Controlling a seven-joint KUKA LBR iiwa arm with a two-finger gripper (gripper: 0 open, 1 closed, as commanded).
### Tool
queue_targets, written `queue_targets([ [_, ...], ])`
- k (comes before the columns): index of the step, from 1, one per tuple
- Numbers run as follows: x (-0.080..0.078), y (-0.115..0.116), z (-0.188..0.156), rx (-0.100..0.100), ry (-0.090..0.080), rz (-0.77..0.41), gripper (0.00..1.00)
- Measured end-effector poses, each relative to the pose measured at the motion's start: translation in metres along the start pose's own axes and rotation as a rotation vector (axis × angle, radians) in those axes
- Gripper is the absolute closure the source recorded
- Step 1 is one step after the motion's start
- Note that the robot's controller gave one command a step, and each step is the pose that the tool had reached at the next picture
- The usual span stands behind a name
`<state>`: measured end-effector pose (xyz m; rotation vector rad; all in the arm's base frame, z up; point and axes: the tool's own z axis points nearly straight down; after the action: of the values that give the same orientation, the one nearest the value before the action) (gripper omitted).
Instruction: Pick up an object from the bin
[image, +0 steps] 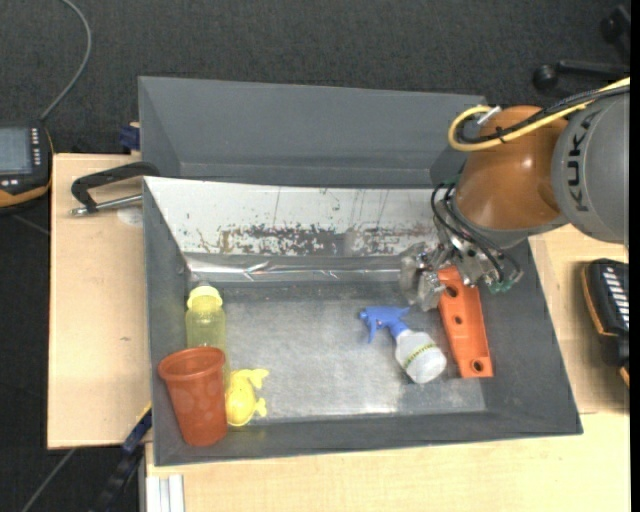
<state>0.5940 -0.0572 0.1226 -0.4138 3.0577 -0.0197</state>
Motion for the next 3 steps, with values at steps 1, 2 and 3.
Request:
queue_targets([
  [1, 0.0, 0.0, 0.0, 0.0, 0.0, 0.0, 0.0],
  [2, 0.0, 0.0, 0.0, 0.0, 0.0, 0.0, 0.0],
  [3, -0.007, 0.02, 0.024, 0.001, -0.002, 0.055, 0.0],
])
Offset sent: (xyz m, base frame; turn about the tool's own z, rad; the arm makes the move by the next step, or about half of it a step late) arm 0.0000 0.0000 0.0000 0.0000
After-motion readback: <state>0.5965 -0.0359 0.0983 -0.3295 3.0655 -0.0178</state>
